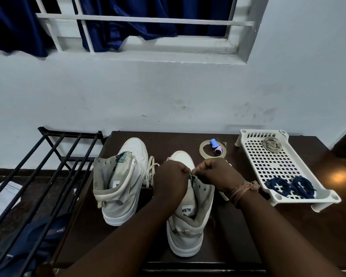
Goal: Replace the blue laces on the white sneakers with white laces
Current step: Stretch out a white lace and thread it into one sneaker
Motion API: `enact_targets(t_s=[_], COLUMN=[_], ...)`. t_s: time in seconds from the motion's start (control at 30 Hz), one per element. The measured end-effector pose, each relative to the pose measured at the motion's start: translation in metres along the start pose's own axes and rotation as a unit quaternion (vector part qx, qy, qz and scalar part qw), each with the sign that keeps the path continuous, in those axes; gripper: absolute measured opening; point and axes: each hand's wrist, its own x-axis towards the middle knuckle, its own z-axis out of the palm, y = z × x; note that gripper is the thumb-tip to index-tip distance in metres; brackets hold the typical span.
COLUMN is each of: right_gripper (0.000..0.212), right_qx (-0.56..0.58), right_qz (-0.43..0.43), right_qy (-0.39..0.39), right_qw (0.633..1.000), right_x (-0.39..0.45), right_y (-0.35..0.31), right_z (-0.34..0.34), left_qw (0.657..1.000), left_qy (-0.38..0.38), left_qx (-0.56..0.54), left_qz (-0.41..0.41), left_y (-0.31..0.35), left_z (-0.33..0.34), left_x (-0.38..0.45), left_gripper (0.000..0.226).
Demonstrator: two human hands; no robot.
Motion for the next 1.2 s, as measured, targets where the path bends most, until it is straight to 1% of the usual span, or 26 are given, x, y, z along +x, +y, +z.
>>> enact_targets(t_s=[0.1, 0.2, 0.3, 0.33, 0.37, 0.43, 0.47, 0.5, 0.53, 0.57, 0.6, 0.67, 0.73, 0.77, 0.8, 0.83, 0.87, 0.9, 0.93, 0.97, 1.0, 1.03, 1.07, 1.1, 1.13, 1.2], right_gripper=[0.006, 0.009, 0.014, 0.015, 0.016, 0.019, 0.02, 0.022, 0.021, 0.019, 0.017, 0.014, 0.009, 0.003, 0.01, 0.016, 0.017, 0.017, 0.018, 0.018, 0.02, 0.022, 0.024, 0.027, 0.029, 0.032], right_qx=[-0.012, 0.019, 0.023, 0.091, 0.191, 0.374, 0.425, 0.441, 0.405, 0.32, 0.201, -0.021, -0.152, -0.193, -0.228, -0.225, -0.184, -0.098, 0.019, 0.167, 0.322, 0.457, 0.547, 0.582, 0.538, 0.285], right_qz=[-0.012, 0.041, 0.077, 0.087, 0.096, 0.066, 0.035, 0.0, -0.03, -0.049, -0.06, -0.07, -0.075, -0.08, -0.08, -0.081, -0.075, -0.072, -0.068, -0.055, -0.043, -0.03, -0.018, -0.005, 0.009, 0.028], right_qy=[0.003, 0.008, 0.02, 0.052, 0.091, 0.159, 0.198, 0.235, 0.271, 0.291, 0.282, 0.173, 0.039, -0.002, -0.013, -0.009, 0.009, 0.034, 0.064, 0.085, 0.095, 0.098, 0.107, 0.121, 0.145, 0.169], right_qw=[1.0, 0.999, 0.997, 0.991, 0.973, 0.911, 0.883, 0.866, 0.873, 0.9, 0.936, 0.982, 0.985, 0.978, 0.97, 0.971, 0.98, 0.992, 0.995, 0.981, 0.941, 0.883, 0.83, 0.804, 0.83, 0.943], right_x=[0.001, 0.003, 0.003, 0.003, 0.002, 0.0, -0.001, -0.002, -0.003, -0.003, -0.004, -0.006, -0.007, -0.008, -0.009, -0.009, -0.011, -0.012, -0.013, -0.013, -0.014, -0.016, -0.016, -0.015, -0.014, -0.012], right_y=[-0.002, -0.001, -0.009, -0.013, -0.019, -0.029, -0.031, -0.031, -0.026, -0.02, -0.014, -0.003, -0.001, -0.003, -0.006, -0.008, -0.013, -0.018, -0.025, -0.032, -0.041, -0.049, -0.051, -0.051, -0.047, -0.033], right_z=[0.005, 0.007, -0.001, -0.007, -0.014, -0.032, -0.039, -0.044, -0.045, -0.043, -0.04, -0.03, -0.017, -0.012, -0.009, -0.007, -0.006, -0.005, -0.006, -0.01, -0.016, -0.023, -0.031, -0.038, -0.042, -0.035], left_qw=[1.0, 0.999, 0.998, 0.998, 0.997, 0.996, 0.995, 0.995, 0.993, 0.991, 0.989, 0.985, 0.982, 0.981, 0.979, 0.977, 0.975, 0.973, 0.973, 0.974, 0.973, 0.972, 0.972, 0.972, 0.972, 0.973], left_qy=[0.005, 0.014, 0.006, -0.001, -0.009, -0.022, -0.031, -0.045, -0.063, -0.083, -0.101, -0.127, -0.135, -0.139, -0.143, -0.153, -0.162, -0.169, -0.168, -0.167, -0.17, -0.176, -0.179, -0.18, -0.181, -0.181], left_qx=[0.021, 0.03, 0.036, 0.045, 0.054, 0.058, 0.05, 0.039, 0.03, 0.021, 0.013, 0.009, 0.017, 0.017, 0.013, 0.01, 0.008, 0.004, 0.0, -0.003, -0.004, -0.004, -0.004, -0.007, -0.012, -0.022], left_qz=[-0.017, -0.034, -0.048, -0.054, -0.061, -0.071, -0.077, -0.085, -0.093, -0.102, -0.108, -0.118, -0.128, -0.136, -0.144, -0.151, -0.154, -0.156, -0.155, -0.155, -0.154, -0.155, -0.154, -0.153, -0.15, -0.139], left_y=[-0.002, -0.003, -0.002, -0.001, -0.001, -0.005, -0.007, -0.01, -0.012, -0.013, -0.013, -0.014, -0.015, -0.015, -0.015, -0.016, -0.016, -0.016, -0.017, -0.017, -0.016, -0.014, -0.013, -0.013, -0.013, -0.016], left_z=[0.002, -0.002, -0.013, -0.018, -0.023, -0.029, -0.032, -0.035, -0.038, -0.041, -0.044, -0.048, -0.05, -0.051, -0.05, -0.049, -0.048, -0.048, -0.047, -0.048, -0.049, -0.05, -0.049, -0.05, -0.049, -0.046], left_x=[-0.002, -0.004, -0.003, -0.003, -0.003, -0.002, -0.002, -0.001, 0.0, 0.001, 0.002, 0.003, 0.001, 0.001, 0.0, 0.0, 0.001, 0.001, 0.002, 0.002, 0.002, 0.001, 0.001, 0.0, 0.0, 0.001], left_gripper=[0.014, 0.011, 0.029, 0.034, 0.038, 0.05, 0.057, 0.065, 0.074, 0.084, 0.091, 0.099, 0.101, 0.1, 0.098, 0.096, 0.094, 0.091, 0.087, 0.084, 0.082, 0.082, 0.083, 0.086, 0.091, 0.097])
